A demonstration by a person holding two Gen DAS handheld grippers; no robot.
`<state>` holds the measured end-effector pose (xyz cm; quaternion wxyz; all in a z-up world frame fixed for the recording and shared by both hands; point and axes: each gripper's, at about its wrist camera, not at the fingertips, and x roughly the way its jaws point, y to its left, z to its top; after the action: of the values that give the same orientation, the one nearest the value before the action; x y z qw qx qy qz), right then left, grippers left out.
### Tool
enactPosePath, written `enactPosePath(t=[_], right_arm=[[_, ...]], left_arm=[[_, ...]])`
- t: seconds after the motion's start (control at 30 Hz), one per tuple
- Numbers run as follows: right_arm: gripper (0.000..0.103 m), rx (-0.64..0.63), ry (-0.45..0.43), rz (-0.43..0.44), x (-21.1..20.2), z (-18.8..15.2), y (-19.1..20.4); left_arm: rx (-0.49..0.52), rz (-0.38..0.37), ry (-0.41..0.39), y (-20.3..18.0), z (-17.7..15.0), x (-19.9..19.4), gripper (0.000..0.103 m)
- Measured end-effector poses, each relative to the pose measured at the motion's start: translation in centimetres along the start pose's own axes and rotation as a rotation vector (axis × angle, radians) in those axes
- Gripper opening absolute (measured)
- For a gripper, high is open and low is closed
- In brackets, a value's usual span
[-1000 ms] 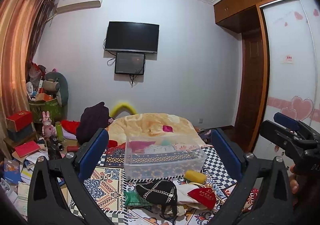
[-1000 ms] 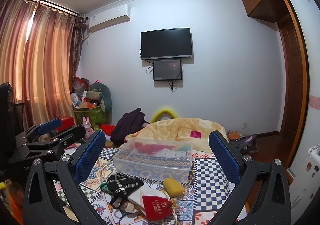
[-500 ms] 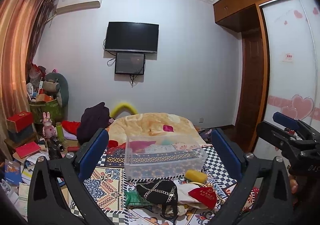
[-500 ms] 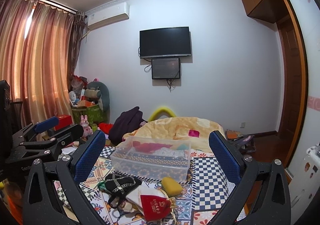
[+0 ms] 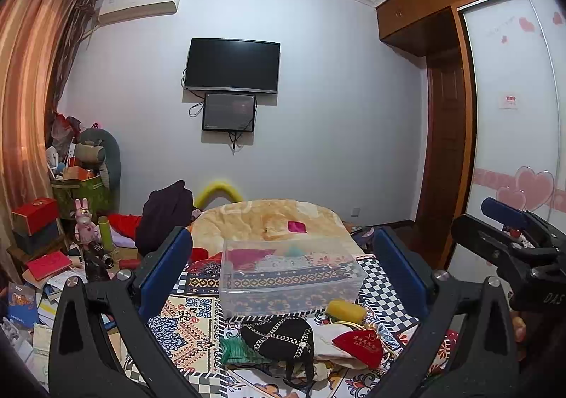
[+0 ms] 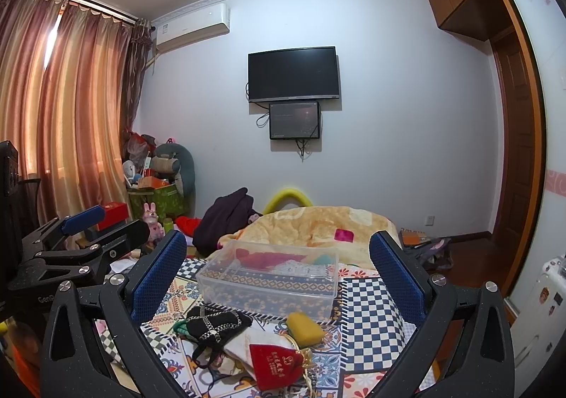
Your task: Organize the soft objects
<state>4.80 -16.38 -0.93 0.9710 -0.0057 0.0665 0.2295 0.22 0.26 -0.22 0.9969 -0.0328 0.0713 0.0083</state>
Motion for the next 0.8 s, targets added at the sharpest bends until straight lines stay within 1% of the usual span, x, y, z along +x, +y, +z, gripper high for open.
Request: enactPosePath(t=[0.63, 0.8], right_arm=[[0.103, 0.003, 0.0, -0.001, -0.07, 0.06, -0.07], [0.103, 0.016, 0.027, -0.01, 0.49, -0.09, -0.36]], left_arm=[[0.005, -0.003, 0.0, -0.02, -0.05, -0.02, 0.103], [0.009, 0.006, 0.022, 0.08, -0.33, 0.65, 0.103]])
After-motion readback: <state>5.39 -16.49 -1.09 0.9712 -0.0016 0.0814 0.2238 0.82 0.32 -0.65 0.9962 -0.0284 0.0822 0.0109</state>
